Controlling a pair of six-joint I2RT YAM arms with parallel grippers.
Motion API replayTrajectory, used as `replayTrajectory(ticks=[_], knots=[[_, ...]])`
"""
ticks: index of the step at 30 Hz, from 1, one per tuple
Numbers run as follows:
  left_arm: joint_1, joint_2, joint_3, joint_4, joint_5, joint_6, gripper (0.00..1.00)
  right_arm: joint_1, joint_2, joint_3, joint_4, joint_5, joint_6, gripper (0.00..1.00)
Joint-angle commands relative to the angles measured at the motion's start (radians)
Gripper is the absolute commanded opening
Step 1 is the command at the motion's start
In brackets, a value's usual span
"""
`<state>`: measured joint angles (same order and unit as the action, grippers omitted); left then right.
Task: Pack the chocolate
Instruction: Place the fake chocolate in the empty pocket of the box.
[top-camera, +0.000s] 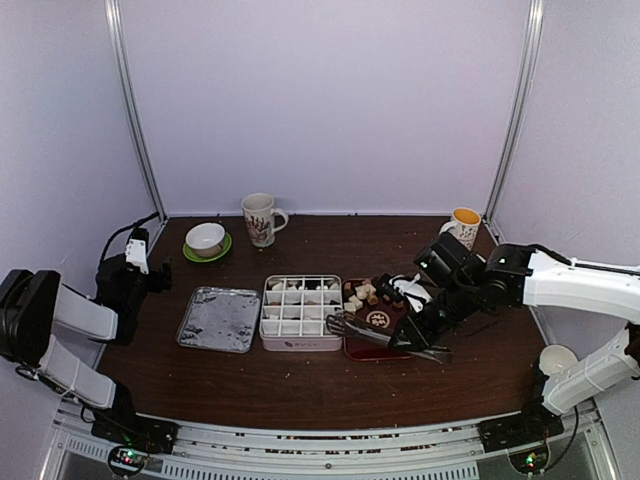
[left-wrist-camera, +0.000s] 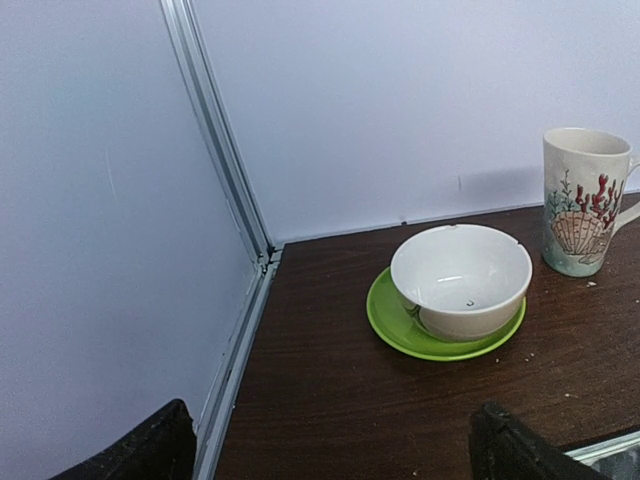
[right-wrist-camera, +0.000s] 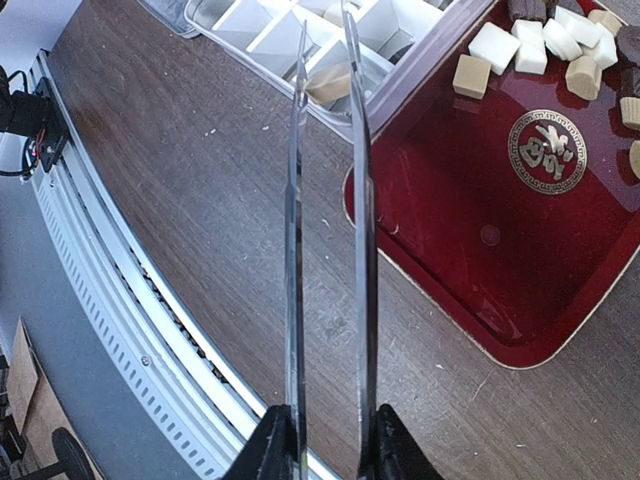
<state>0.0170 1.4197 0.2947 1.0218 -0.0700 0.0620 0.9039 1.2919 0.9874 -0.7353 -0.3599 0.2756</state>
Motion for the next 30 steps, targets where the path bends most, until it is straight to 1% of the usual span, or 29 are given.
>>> replayTrajectory(ticks=[1, 12, 21, 30], knots=[[0.007, 0.002, 0.016, 0.026, 0.012, 0.008, 0.98, 0.005, 0.006, 0.008, 0.022, 0.026, -0.008, 0.28], [0.007, 0.002, 0.015, 0.026, 0.012, 0.009, 0.98, 0.004, -0.002, 0.011, 0.020, 0.036, -0.009, 0.32], [0.007, 0.002, 0.016, 0.027, 0.012, 0.009, 0.98, 0.005, -0.006, 0.012, 0.019, 0.041, -0.012, 0.33], [0.007, 0.002, 0.016, 0.027, 0.013, 0.009, 0.98, 0.006, -0.008, 0.016, 0.029, 0.036, -0.010, 0.37]])
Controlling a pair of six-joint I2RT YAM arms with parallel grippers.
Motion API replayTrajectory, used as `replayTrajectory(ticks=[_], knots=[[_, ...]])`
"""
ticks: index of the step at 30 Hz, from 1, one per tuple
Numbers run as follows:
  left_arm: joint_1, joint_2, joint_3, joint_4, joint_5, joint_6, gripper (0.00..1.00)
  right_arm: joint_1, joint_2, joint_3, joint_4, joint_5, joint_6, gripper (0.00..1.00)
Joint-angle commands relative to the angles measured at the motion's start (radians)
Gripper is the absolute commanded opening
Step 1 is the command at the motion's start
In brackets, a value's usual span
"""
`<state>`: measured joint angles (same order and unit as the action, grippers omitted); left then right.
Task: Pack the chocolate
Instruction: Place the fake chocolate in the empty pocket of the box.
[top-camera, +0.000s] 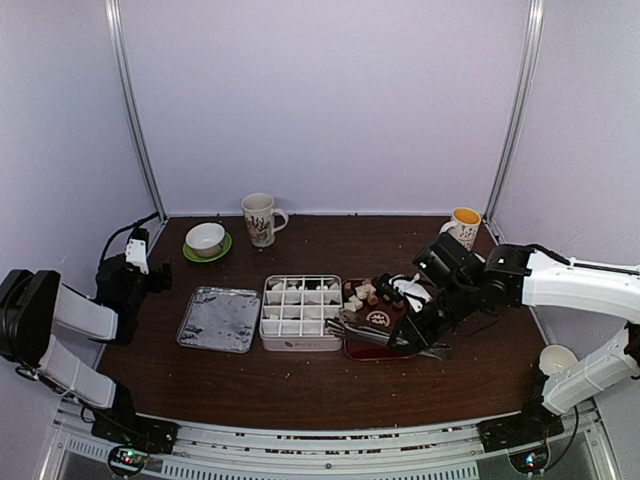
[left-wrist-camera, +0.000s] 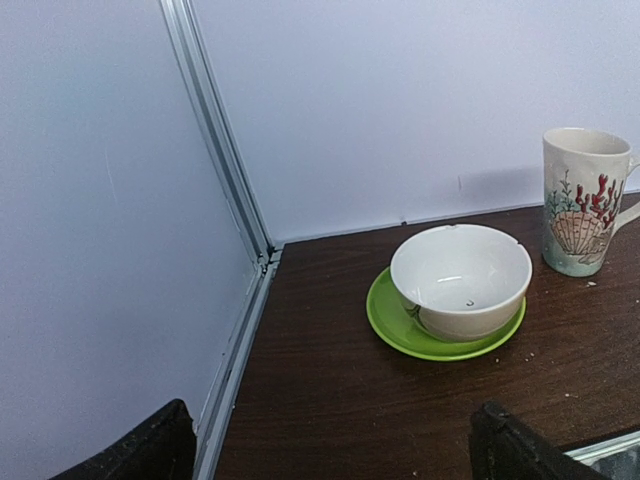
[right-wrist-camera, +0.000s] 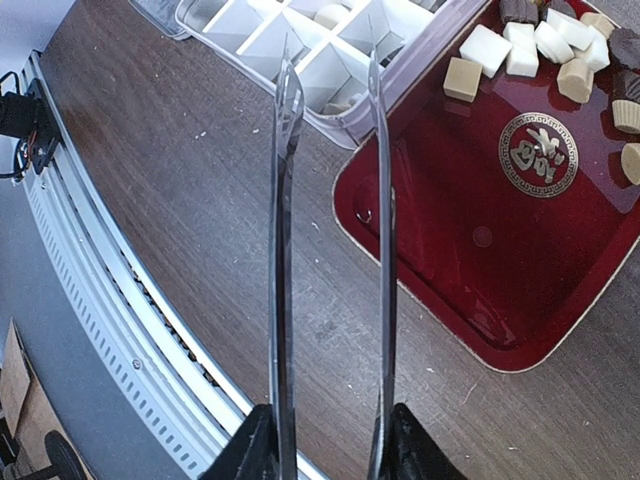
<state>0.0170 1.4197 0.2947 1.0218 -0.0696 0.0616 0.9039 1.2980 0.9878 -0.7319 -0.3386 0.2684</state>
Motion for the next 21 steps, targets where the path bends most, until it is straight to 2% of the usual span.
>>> replayTrajectory(ticks=[1, 10, 21], knots=[[0.008, 0.003, 0.016, 0.027, 0.011, 0.009, 0.98, 0.006, -0.014, 0.019, 0.026, 0.015, -0.002, 0.37], [0.008, 0.003, 0.016, 0.026, 0.013, 0.009, 0.98, 0.005, -0.059, 0.024, 0.019, 0.085, 0.002, 0.36], [0.007, 0.002, 0.017, 0.027, 0.012, 0.009, 0.98, -0.021, -0.132, -0.011, -0.006, 0.279, 0.053, 0.36]])
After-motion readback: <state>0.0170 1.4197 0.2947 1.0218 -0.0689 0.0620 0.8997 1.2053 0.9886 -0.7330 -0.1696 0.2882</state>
